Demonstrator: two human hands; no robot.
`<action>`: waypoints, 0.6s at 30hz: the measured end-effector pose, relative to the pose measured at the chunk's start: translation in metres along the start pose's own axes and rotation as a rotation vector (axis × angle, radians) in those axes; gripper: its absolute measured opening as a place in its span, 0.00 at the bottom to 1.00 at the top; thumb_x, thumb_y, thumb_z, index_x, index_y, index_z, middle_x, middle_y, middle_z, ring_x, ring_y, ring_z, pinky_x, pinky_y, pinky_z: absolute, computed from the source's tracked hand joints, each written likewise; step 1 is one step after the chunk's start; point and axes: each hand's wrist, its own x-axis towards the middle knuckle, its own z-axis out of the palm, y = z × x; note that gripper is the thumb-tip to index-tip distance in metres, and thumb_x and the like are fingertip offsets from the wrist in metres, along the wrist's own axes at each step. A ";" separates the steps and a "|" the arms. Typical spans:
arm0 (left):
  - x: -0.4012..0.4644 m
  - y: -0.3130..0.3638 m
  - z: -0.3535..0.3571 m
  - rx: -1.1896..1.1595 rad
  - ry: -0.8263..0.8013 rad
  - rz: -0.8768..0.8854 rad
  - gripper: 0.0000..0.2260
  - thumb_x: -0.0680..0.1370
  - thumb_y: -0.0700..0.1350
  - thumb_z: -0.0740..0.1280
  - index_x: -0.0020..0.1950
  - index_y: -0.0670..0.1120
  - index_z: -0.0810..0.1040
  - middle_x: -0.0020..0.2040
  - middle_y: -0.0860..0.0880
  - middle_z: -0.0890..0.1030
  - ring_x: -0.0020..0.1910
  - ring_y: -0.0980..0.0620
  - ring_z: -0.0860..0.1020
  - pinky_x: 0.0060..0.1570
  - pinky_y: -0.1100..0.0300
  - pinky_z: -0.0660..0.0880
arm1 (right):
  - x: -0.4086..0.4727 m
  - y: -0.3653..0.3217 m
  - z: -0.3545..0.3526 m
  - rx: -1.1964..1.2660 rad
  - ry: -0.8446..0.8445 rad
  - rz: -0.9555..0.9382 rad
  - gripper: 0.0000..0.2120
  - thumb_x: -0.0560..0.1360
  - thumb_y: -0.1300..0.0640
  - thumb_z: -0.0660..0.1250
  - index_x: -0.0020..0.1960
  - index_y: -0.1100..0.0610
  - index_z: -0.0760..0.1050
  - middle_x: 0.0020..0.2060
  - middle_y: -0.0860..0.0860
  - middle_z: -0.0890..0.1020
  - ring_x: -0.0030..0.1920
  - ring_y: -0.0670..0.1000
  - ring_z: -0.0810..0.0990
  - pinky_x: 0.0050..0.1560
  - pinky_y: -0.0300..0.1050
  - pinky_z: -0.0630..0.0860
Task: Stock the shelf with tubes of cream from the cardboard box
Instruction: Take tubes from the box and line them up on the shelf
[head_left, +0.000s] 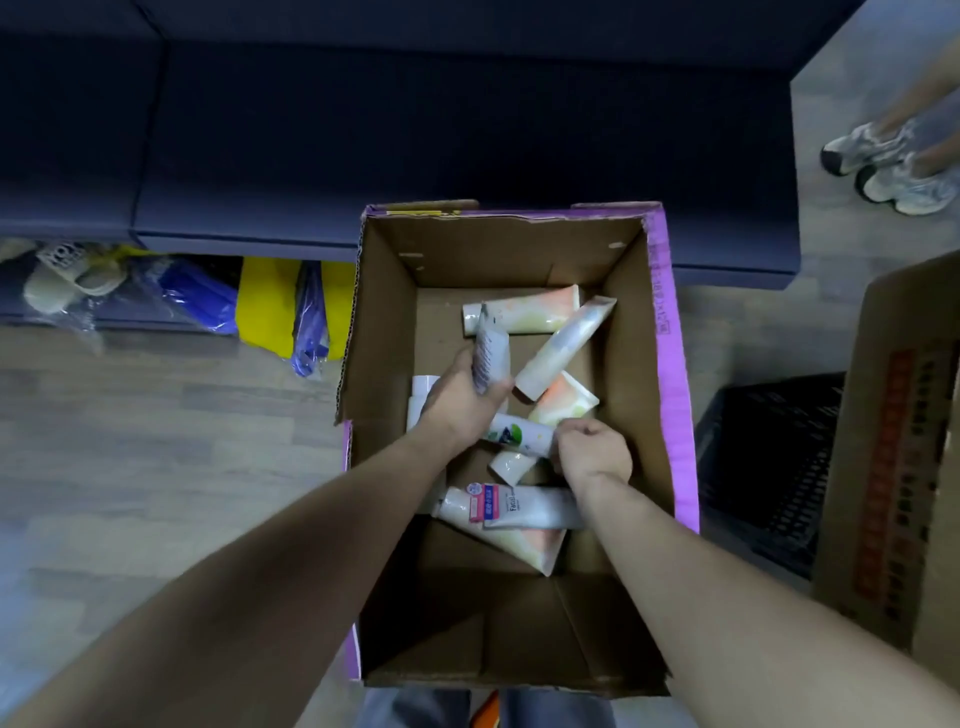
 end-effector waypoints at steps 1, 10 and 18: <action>0.000 -0.003 0.003 -0.024 -0.005 -0.048 0.25 0.79 0.56 0.64 0.72 0.50 0.62 0.61 0.48 0.79 0.59 0.46 0.77 0.59 0.55 0.73 | 0.004 0.000 0.001 0.050 -0.002 0.043 0.11 0.74 0.55 0.65 0.51 0.54 0.84 0.46 0.54 0.85 0.50 0.58 0.82 0.53 0.45 0.78; 0.010 -0.025 0.020 -0.464 -0.064 -0.315 0.26 0.73 0.65 0.57 0.71 0.61 0.67 0.63 0.51 0.79 0.60 0.46 0.78 0.65 0.46 0.72 | -0.002 0.024 0.000 -0.163 -0.010 -0.280 0.22 0.71 0.66 0.67 0.65 0.58 0.77 0.68 0.55 0.72 0.67 0.54 0.72 0.68 0.37 0.62; 0.004 -0.020 0.013 -0.601 0.053 -0.431 0.19 0.76 0.63 0.62 0.62 0.54 0.69 0.53 0.48 0.80 0.47 0.48 0.81 0.45 0.55 0.78 | 0.001 0.045 -0.001 -0.391 -0.081 -0.362 0.29 0.71 0.58 0.73 0.70 0.51 0.70 0.70 0.52 0.67 0.66 0.55 0.72 0.66 0.44 0.68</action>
